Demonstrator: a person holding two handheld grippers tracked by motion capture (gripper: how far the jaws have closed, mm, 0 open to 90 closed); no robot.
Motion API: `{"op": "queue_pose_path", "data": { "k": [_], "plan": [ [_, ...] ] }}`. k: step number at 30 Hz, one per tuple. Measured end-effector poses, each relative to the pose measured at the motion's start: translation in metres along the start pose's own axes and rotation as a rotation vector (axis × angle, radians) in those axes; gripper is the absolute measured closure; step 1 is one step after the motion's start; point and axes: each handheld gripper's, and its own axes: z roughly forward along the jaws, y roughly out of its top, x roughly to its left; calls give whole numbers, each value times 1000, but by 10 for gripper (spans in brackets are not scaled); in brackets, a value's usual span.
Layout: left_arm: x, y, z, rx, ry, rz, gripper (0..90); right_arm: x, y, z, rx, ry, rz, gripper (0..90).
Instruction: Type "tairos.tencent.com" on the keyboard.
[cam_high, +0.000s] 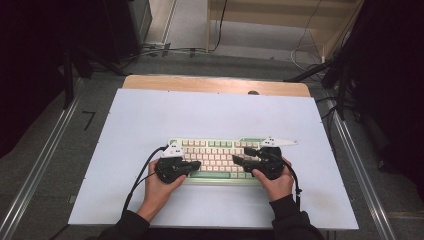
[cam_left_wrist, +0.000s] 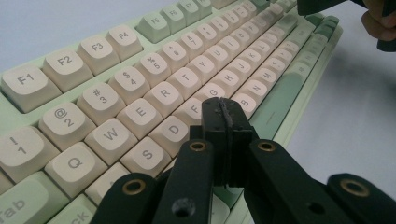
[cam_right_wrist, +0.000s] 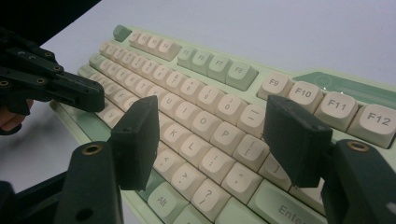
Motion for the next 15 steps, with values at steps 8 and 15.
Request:
{"op": "queue_pose_path", "data": {
  "k": [8,15],
  "plan": [
    [-2,3,-6,-26,-5,-13,871,0,0,0,0,-1,-2,343],
    [8,6,-39,-248,-23,-76,542,-1,0,-1,-12,-2,-5,343]
  ]
}}
